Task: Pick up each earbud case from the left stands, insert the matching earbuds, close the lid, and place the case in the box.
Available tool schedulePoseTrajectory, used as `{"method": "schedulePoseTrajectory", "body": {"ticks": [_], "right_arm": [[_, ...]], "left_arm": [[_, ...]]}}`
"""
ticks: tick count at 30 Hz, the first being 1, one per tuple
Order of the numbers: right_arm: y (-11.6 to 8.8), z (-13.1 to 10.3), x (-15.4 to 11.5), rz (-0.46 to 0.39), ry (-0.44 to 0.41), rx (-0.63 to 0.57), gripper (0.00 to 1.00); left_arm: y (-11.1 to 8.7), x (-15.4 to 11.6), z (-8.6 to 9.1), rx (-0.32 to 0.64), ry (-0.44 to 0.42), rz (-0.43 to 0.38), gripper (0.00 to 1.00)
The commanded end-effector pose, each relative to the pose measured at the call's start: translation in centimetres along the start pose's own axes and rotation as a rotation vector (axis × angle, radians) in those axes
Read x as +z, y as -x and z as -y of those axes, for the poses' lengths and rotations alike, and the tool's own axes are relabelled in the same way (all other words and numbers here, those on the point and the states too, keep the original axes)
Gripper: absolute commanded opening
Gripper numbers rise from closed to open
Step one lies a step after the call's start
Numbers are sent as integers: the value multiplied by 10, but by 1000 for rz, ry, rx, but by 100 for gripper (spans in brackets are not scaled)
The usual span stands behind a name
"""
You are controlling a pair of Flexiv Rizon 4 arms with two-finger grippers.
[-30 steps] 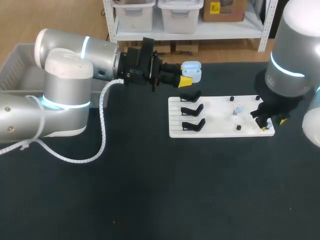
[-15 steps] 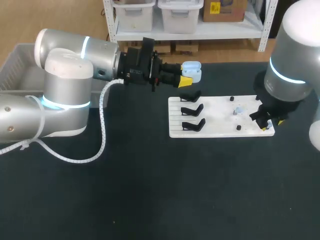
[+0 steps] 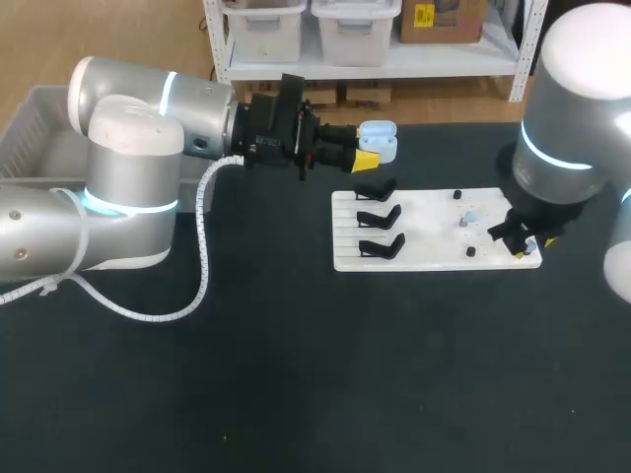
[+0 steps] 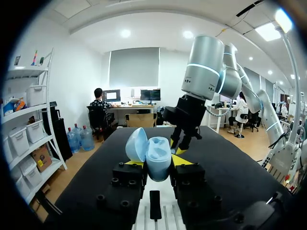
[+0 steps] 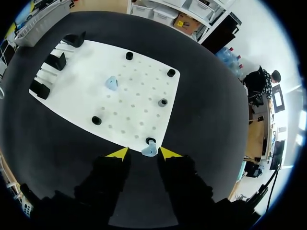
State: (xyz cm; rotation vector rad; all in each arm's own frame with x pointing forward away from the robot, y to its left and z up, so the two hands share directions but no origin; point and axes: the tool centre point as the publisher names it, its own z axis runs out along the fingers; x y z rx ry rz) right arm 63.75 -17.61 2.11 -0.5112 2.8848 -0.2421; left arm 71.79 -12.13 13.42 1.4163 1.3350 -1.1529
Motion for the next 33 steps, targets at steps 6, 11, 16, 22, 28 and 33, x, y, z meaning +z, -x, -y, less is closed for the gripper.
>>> {"method": "schedulePoseTrajectory", "body": {"ticks": [6, 11, 16, 22, 28, 33], "right_arm": [[1, 1, 3, 3, -46, 25, 35], [1, 2, 3, 8, -52, 30, 33], [2, 1, 4, 2, -54, 32, 31], [1, 4, 8, -8, -72, 46, 28], [2, 5, 8, -8, -78, 49, 27], [2, 4, 10, -11, -78, 46, 27]], "left_arm": [[0, 0, 2, 2, 5, 2, 0], [0, 0, 2, 2, 5, 2, 0], [0, 0, 2, 2, 5, 2, 0], [0, 0, 2, 2, 5, 2, 0], [0, 0, 2, 2, 5, 2, 0], [0, 0, 2, 2, 5, 2, 0]]}}
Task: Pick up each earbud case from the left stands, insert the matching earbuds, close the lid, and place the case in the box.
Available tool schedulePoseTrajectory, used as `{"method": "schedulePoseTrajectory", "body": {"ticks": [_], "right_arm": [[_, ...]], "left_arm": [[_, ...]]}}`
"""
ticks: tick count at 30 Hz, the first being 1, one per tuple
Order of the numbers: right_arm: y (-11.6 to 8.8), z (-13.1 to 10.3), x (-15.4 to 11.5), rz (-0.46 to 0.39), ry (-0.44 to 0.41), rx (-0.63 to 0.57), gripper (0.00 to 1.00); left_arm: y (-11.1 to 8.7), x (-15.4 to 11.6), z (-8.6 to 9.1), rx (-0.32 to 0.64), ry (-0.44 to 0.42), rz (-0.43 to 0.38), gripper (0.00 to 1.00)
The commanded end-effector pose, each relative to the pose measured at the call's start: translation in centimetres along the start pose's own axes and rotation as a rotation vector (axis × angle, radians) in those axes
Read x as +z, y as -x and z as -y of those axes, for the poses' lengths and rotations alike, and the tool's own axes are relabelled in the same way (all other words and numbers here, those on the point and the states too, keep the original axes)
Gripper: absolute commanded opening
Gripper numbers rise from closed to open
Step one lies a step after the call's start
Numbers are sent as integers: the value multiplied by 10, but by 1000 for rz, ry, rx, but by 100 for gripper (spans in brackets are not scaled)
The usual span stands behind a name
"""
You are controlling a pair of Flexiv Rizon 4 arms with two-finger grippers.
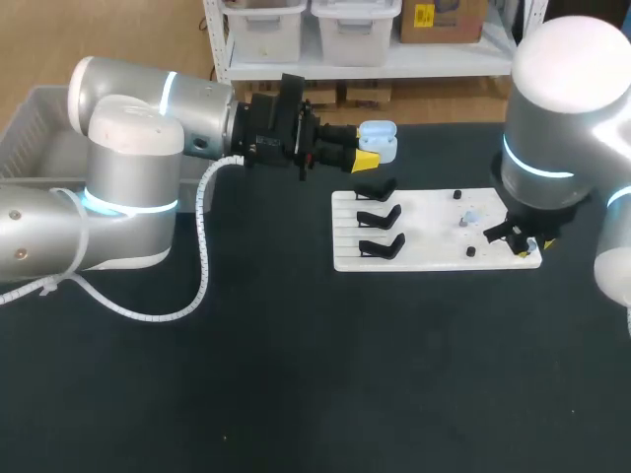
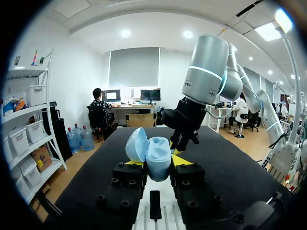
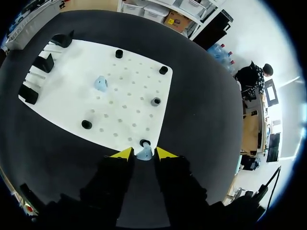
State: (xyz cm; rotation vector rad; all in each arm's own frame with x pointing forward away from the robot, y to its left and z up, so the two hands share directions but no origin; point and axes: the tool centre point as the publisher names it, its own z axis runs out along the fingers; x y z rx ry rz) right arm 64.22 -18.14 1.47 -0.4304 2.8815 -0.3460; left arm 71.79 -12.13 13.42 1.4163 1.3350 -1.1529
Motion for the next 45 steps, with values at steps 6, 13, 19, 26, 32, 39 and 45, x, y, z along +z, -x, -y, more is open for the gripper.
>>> {"method": "schedulePoseTrajectory", "body": {"ticks": [6, 13, 19, 26, 32, 39, 45], "right_arm": [[1, -1, 4, -8, -14, -3, 26], [0, -1, 5, -7, -17, 2, 20], [0, -1, 4, -2, -23, 3, 0], [-3, -1, -11, 10, -28, 1, 0], [-6, -12, -57, 29, 5, 10, 0], [-3, -40, -112, 31, 81, 68, 0], [7, -77, -139, -55, 137, 110, 0]], "left_arm": [[0, 0, 2, 2, 5, 2, 0], [0, 0, 2, 2, 5, 2, 0], [0, 0, 2, 2, 5, 2, 0], [0, 0, 2, 2, 5, 2, 0], [0, 0, 2, 2, 5, 2, 0], [0, 0, 2, 2, 5, 2, 0], [0, 0, 2, 2, 5, 2, 0]]}}
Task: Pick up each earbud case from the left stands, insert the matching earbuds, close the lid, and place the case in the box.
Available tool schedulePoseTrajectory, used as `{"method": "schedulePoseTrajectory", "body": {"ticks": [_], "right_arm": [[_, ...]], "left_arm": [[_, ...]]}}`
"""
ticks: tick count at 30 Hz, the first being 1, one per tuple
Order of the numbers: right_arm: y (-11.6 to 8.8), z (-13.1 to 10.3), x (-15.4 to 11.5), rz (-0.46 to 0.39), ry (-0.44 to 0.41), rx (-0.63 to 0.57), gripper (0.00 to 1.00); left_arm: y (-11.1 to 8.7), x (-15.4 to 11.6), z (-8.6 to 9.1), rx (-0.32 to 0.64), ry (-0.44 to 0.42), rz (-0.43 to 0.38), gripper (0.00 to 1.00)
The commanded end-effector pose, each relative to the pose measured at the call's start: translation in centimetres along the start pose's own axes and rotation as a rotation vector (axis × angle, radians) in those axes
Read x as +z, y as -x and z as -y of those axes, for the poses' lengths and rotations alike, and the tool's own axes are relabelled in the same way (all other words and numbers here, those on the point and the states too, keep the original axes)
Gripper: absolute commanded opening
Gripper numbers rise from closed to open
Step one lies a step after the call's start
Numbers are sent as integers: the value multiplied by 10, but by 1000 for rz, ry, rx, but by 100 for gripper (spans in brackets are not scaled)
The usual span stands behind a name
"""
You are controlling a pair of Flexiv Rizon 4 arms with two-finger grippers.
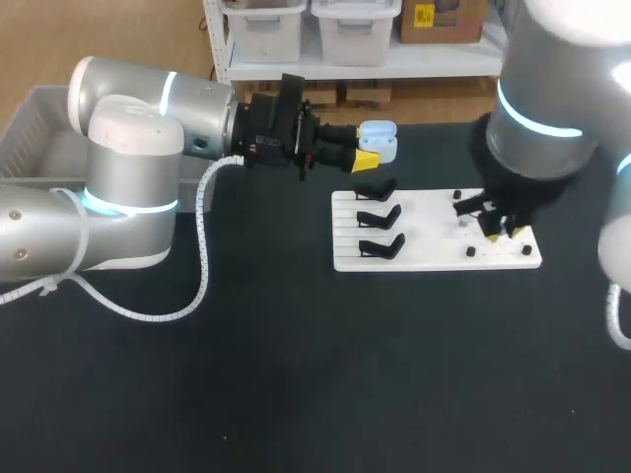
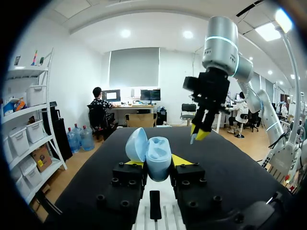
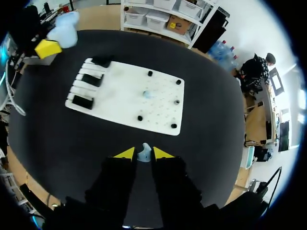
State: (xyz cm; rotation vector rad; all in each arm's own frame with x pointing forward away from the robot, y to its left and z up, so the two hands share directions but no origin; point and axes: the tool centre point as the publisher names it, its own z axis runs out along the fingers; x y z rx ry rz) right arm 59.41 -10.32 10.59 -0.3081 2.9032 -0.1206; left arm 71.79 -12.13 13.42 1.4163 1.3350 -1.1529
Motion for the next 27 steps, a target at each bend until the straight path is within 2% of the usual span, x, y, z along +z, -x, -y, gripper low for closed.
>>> {"method": "schedulePoseTrajectory", "body": {"ticks": [1, 5, 24, 26, 27], "right_arm": [[12, -25, -24, -73, -14, 30, 0], [12, -43, -26, -50, -40, 75, 0], [12, -43, -26, -50, -40, 75, 0], [21, -48, -33, -27, 16, 119, 0], [25, -50, -35, -16, 13, 127, 0]], "left_arm": [[0, 0, 2, 2, 5, 2, 0], [0, 0, 2, 2, 5, 2, 0], [0, 0, 2, 2, 5, 2, 0], [0, 0, 2, 2, 5, 2, 0], [0, 0, 2, 2, 5, 2, 0]]}}
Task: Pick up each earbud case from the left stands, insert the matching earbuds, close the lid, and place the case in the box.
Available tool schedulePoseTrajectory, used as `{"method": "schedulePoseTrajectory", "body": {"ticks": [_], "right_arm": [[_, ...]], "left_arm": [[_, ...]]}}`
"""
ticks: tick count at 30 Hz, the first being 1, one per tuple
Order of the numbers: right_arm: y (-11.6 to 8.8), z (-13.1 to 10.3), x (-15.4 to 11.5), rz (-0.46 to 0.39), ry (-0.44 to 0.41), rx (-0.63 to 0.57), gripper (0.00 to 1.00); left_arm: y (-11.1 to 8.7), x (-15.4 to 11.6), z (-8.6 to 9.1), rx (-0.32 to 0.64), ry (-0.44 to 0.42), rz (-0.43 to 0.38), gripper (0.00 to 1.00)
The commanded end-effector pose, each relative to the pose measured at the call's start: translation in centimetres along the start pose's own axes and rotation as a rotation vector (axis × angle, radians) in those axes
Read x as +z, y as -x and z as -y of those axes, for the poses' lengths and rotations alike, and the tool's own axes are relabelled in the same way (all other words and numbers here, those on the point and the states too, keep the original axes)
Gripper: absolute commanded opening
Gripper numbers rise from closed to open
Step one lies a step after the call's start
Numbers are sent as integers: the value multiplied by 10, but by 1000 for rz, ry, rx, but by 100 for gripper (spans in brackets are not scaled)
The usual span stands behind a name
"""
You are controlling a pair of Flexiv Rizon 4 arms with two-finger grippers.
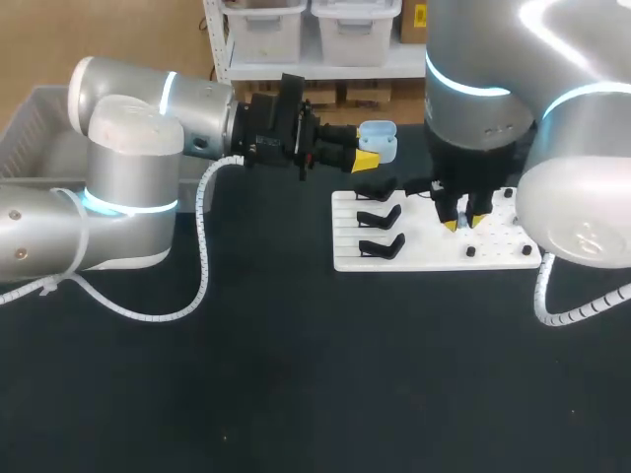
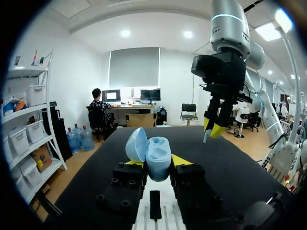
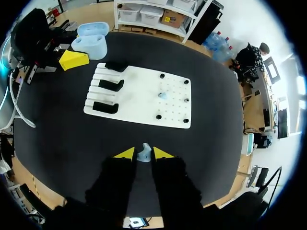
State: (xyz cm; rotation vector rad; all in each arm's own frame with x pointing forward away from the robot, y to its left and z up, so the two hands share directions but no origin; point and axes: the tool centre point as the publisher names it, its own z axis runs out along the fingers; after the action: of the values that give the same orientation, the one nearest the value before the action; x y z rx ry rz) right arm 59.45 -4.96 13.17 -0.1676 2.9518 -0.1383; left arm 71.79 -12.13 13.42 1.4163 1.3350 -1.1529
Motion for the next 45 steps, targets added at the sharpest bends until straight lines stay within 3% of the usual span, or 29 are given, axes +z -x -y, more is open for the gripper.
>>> {"method": "schedulePoseTrajectory", "body": {"ticks": [1, 18, 25, 30, 45], "right_arm": [[10, -2, -8, 21, 34, 43, 0], [60, -24, -45, 33, 43, 364, 0], [66, -30, -47, -24, -14, 454, 0], [70, -30, -49, -15, -84, 497, 0], [67, -32, -46, -25, -88, 520, 0]], "left_arm": [[0, 0, 2, 2, 5, 2, 0], [0, 3, 10, 29, -10, 12, 0], [-4, 3, 15, 29, -6, 33, 0], [-7, 5, 20, 30, -17, 48, 0], [-10, 12, 25, 25, -37, 61, 0]]}}
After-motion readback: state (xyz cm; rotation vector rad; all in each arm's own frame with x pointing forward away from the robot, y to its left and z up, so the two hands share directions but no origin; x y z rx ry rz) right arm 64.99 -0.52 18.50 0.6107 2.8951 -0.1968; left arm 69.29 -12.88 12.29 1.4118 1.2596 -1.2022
